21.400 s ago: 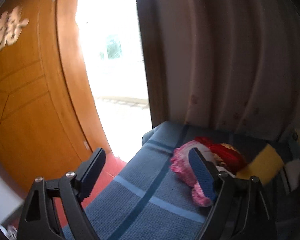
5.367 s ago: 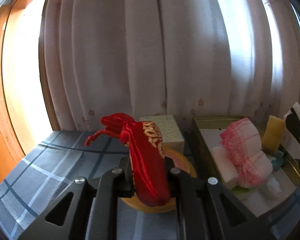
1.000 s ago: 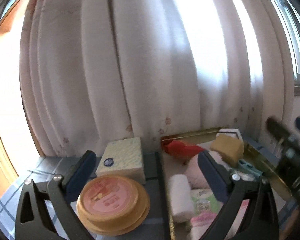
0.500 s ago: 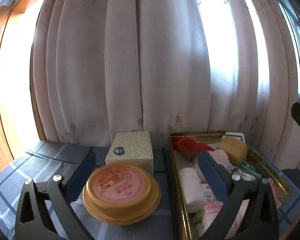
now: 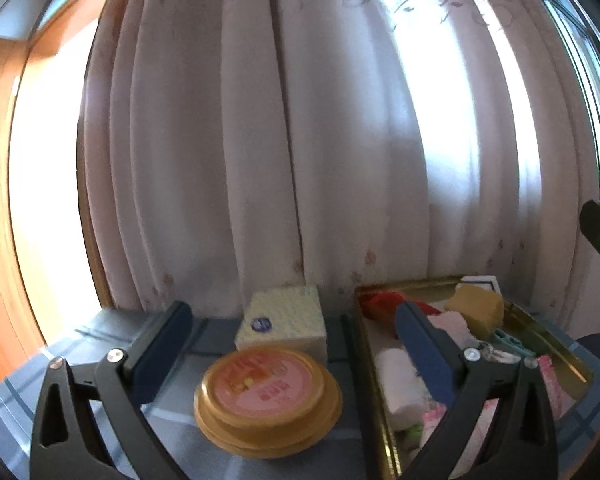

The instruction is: Organize soft objects

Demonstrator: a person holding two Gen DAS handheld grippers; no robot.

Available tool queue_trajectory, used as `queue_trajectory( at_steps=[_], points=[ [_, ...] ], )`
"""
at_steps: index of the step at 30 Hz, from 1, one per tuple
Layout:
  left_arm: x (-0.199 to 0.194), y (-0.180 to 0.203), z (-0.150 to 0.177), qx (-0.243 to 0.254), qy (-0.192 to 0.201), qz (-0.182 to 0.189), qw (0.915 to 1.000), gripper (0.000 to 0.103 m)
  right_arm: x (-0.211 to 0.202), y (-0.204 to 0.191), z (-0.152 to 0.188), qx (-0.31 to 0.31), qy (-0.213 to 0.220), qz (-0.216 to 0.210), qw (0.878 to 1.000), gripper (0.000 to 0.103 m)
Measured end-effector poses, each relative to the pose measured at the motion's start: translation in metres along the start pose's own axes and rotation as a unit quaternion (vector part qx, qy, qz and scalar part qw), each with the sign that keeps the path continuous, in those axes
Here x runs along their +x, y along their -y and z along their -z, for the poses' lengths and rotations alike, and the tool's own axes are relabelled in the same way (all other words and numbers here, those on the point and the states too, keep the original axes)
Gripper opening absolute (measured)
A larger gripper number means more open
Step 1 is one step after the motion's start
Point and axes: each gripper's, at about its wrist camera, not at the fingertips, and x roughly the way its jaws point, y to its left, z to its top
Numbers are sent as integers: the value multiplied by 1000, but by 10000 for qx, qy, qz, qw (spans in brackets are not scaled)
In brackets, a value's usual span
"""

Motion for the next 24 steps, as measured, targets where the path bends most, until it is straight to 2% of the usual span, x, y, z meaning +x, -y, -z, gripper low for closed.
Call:
queue_trajectory(
  at_steps=[3, 7, 24],
  points=[
    [-5, -1, -1, 111, 212, -116, 9996, 103, 4, 1, 1, 34, -108, -34, 9999, 97],
    [1, 1, -1, 172, 43, -85, 9998, 103, 3, -3, 1, -54, -103, -56, 9999, 97],
    [-4, -5, -1, 49, 43, -34, 10000, 103, 2, -6, 1, -134, -76, -77, 9999, 97]
  ],
)
